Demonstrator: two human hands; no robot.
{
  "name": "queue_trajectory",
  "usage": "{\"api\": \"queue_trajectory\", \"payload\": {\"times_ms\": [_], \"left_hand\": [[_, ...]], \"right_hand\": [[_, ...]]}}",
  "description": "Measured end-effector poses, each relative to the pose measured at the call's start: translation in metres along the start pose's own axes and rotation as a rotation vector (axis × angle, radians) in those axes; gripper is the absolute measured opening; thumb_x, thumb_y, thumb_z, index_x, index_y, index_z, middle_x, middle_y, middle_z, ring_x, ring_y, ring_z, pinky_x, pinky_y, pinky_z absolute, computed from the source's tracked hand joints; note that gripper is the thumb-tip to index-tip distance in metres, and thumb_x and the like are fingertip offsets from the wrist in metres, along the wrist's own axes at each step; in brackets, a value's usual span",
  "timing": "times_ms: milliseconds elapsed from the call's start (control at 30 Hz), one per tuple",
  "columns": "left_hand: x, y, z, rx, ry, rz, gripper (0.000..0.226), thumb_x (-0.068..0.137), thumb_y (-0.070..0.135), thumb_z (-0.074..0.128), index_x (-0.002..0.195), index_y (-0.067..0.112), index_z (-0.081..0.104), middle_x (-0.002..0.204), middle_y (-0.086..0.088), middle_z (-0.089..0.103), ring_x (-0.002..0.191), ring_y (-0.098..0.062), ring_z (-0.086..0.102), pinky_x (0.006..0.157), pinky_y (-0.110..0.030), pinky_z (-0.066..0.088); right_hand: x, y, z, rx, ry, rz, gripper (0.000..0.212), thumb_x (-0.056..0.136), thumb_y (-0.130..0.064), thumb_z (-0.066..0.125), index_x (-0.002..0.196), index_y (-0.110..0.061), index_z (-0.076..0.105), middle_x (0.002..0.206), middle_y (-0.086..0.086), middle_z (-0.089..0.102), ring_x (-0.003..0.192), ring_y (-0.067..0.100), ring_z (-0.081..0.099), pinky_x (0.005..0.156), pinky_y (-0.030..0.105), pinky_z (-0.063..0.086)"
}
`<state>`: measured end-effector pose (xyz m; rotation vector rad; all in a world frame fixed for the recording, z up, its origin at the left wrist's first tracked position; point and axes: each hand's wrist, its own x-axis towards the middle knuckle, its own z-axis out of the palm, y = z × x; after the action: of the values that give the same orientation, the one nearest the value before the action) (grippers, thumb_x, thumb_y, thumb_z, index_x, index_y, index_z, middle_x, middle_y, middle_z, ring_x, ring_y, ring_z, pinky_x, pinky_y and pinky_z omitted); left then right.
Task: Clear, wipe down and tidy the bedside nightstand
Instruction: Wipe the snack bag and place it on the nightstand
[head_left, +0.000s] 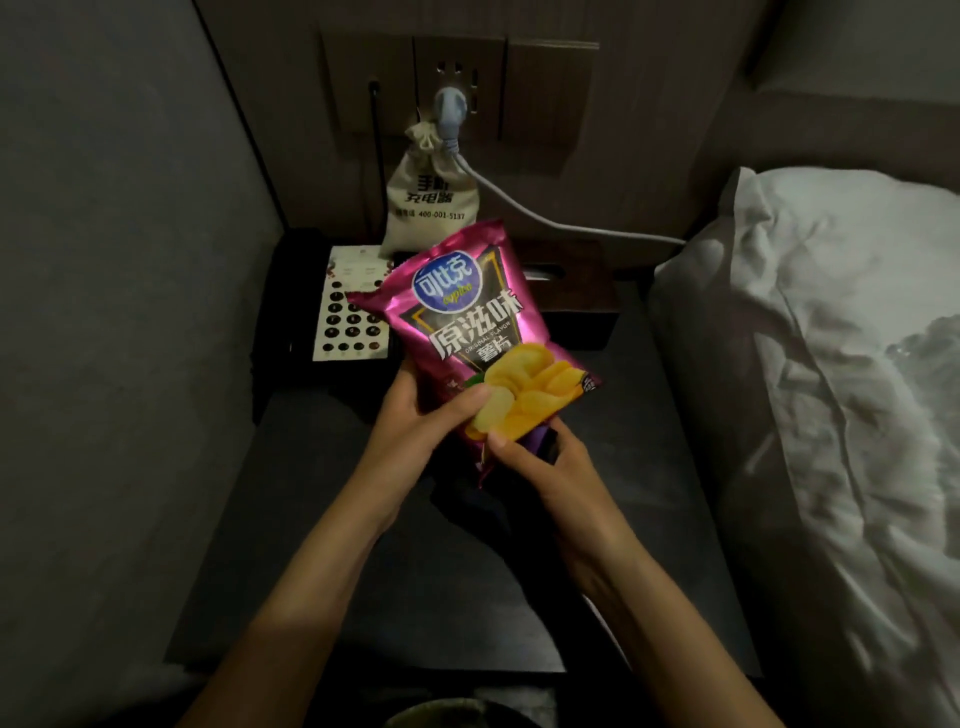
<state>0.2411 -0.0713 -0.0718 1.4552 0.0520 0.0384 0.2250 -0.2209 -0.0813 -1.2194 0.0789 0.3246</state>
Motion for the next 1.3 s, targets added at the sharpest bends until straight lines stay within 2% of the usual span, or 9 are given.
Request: {"api": "queue_trajectory", "payload": {"times_ms": [133, 233, 300, 433, 567, 700, 900, 1133, 1300], "left_hand": [[0.025, 0.008, 0.010, 0.067, 0.059, 0.070, 0.044, 0.076, 0.024, 0.077, 0.116, 0.026, 0.059, 0.110, 0.005, 0.072, 0.104, -0.009, 0.067, 0.089, -0.028, 0.053], [0.061, 0.019, 0.014, 0.120, 0.060, 0.153, 0.056, 0.080, 0.009, 0.074, 0.129, 0.015, 0.048, 0.123, 0.000, 0.064, 0.113, -0.010, 0.062, 0.095, -0.025, 0.050], [0.087, 0.027, 0.014, 0.223, 0.042, 0.162, 0.066, 0.079, 0.009, 0.075, 0.135, 0.011, 0.041, 0.129, 0.000, 0.059, 0.118, -0.010, 0.057, 0.098, -0.023, 0.047], [0.133, 0.042, 0.016, 0.368, -0.044, 0.163, 0.062, 0.082, 0.013, 0.074, 0.133, 0.013, 0.039, 0.124, 0.006, 0.056, 0.109, -0.002, 0.054, 0.084, -0.007, 0.046], [0.166, 0.054, 0.018, 0.417, -0.059, 0.223, 0.060, 0.085, 0.007, 0.069, 0.137, 0.007, 0.039, 0.130, -0.002, 0.055, 0.117, -0.011, 0.053, 0.097, -0.021, 0.046], [0.189, 0.062, 0.020, 0.512, -0.041, 0.304, 0.056, 0.085, 0.005, 0.069, 0.136, 0.004, 0.045, 0.131, -0.007, 0.057, 0.118, -0.014, 0.054, 0.093, -0.014, 0.044], [0.207, 0.062, 0.021, 0.585, 0.042, 0.337, 0.059, 0.081, 0.004, 0.072, 0.133, 0.000, 0.045, 0.132, -0.011, 0.057, 0.124, -0.024, 0.053, 0.106, -0.038, 0.043], [0.201, 0.046, 0.025, 0.601, 0.249, 0.414, 0.046, 0.077, 0.018, 0.077, 0.115, 0.010, 0.052, 0.107, 0.006, 0.063, 0.100, -0.014, 0.061, 0.090, -0.039, 0.052], [0.201, 0.046, 0.025, 0.574, 0.277, 0.352, 0.055, 0.076, 0.020, 0.079, 0.122, 0.011, 0.049, 0.114, 0.002, 0.059, 0.107, -0.016, 0.056, 0.096, -0.042, 0.049]], "right_hand": [[0.003, -0.009, -0.008, -0.011, 0.041, -0.010, 0.042, 0.087, -0.004, 0.069, 0.127, -0.009, 0.059, 0.118, 0.011, 0.071, 0.111, 0.028, 0.067, 0.098, 0.041, 0.053], [0.006, -0.013, -0.015, 0.004, 0.121, 0.024, 0.032, 0.089, -0.007, 0.068, 0.120, -0.007, 0.061, 0.113, 0.015, 0.071, 0.104, 0.029, 0.069, 0.093, 0.041, 0.056], [0.007, -0.014, -0.018, 0.063, 0.155, 0.057, 0.019, 0.091, -0.006, 0.063, 0.111, -0.003, 0.062, 0.104, 0.017, 0.071, 0.091, 0.026, 0.070, 0.079, 0.035, 0.059], [0.010, -0.017, -0.021, 0.152, 0.166, 0.104, 0.009, 0.094, -0.007, 0.059, 0.103, -0.007, 0.062, 0.089, 0.012, 0.069, 0.077, 0.020, 0.068, 0.065, 0.029, 0.057], [0.013, -0.016, -0.021, 0.186, 0.150, 0.142, 0.004, 0.096, -0.011, 0.057, 0.098, -0.011, 0.061, 0.082, 0.007, 0.068, 0.071, 0.015, 0.068, 0.061, 0.027, 0.055], [0.015, -0.017, -0.021, 0.207, 0.137, 0.175, 0.008, 0.097, -0.014, 0.057, 0.102, -0.010, 0.062, 0.083, 0.007, 0.069, 0.071, 0.014, 0.069, 0.060, 0.026, 0.056], [0.017, -0.018, -0.021, 0.218, 0.133, 0.187, 0.008, 0.097, -0.015, 0.058, 0.102, -0.012, 0.063, 0.080, 0.005, 0.071, 0.069, 0.013, 0.070, 0.059, 0.026, 0.056], [0.017, -0.016, -0.021, 0.223, 0.129, 0.180, 0.005, 0.096, -0.015, 0.059, 0.097, -0.015, 0.064, 0.079, 0.003, 0.073, 0.069, 0.013, 0.071, 0.059, 0.026, 0.055], [0.017, -0.017, -0.020, 0.223, 0.116, 0.166, 0.006, 0.096, -0.014, 0.058, 0.094, -0.015, 0.063, 0.078, 0.004, 0.071, 0.067, 0.012, 0.069, 0.057, 0.025, 0.054]]}}
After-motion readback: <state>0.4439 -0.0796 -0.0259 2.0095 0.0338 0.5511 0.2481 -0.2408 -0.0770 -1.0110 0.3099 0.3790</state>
